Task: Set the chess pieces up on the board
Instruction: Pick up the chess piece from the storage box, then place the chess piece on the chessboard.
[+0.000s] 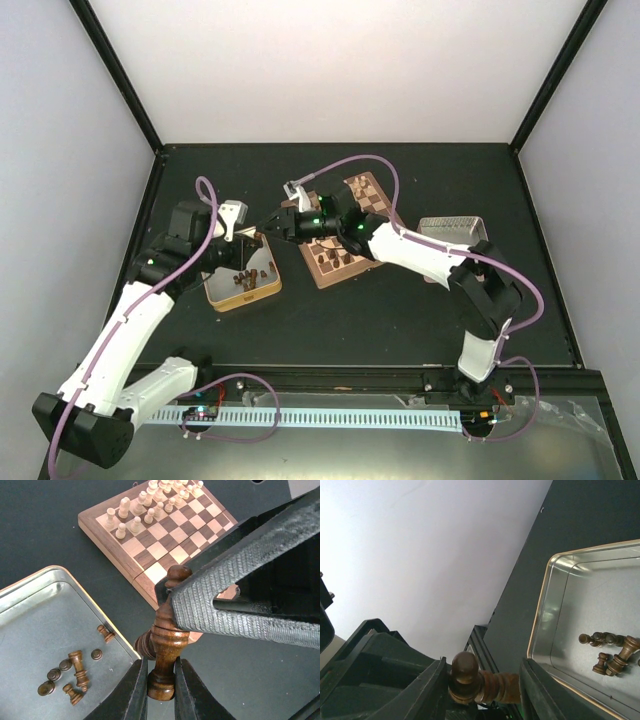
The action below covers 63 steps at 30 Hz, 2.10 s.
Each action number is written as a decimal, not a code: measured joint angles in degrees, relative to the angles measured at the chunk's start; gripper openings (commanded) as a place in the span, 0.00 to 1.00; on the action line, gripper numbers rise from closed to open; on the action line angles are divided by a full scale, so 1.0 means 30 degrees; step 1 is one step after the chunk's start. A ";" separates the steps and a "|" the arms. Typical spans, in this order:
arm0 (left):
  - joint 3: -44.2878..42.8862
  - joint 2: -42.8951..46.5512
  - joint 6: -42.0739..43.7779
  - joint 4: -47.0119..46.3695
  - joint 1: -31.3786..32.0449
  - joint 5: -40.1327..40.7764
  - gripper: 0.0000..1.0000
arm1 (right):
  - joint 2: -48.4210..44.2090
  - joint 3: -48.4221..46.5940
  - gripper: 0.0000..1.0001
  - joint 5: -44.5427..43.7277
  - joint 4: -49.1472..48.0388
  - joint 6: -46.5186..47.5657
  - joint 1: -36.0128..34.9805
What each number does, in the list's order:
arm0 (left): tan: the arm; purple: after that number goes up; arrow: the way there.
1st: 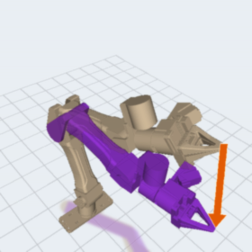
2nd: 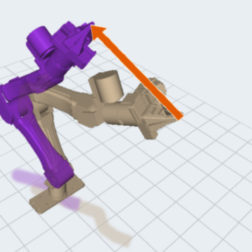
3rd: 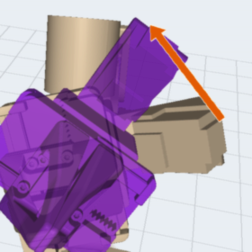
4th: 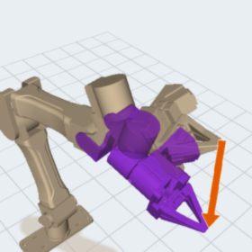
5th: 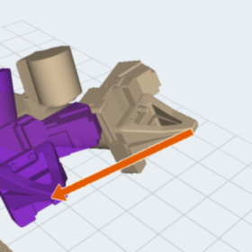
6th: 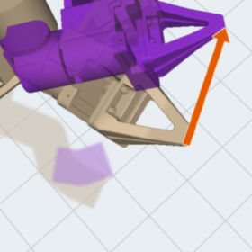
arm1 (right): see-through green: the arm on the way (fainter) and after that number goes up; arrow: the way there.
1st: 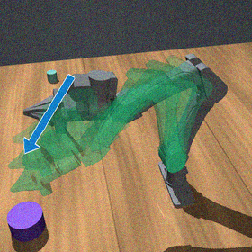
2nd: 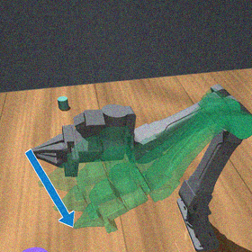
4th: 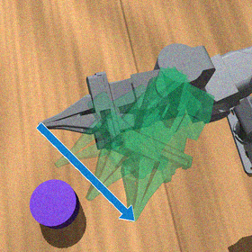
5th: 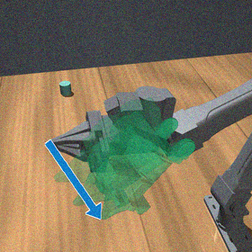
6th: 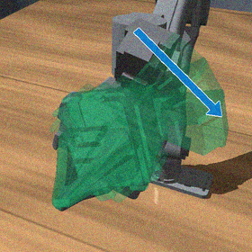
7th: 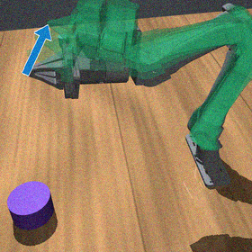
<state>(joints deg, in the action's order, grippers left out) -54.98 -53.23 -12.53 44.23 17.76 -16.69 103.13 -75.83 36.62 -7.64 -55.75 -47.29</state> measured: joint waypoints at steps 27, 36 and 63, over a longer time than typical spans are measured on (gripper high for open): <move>0.0415 -0.0386 -0.0641 0.0947 0.0000 0.2637 0.02 | 0.0590 -0.0357 0.01 -0.1887 -0.0189 0.2018 -0.0131; 0.0408 -0.2076 -0.1005 0.1836 0.0000 0.3497 0.02 | -0.0984 0.0124 0.03 -0.8867 0.3504 0.6637 -0.0168; 0.0408 -0.4845 -0.1690 0.1217 -0.0007 0.2463 0.02 | 0.2841 -0.0714 0.39 -1.5730 1.0040 1.1198 0.2098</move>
<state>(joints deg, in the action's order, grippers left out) -53.76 -67.77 -17.61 47.88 17.74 -9.30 111.66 -77.97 -10.57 22.48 -22.15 -40.99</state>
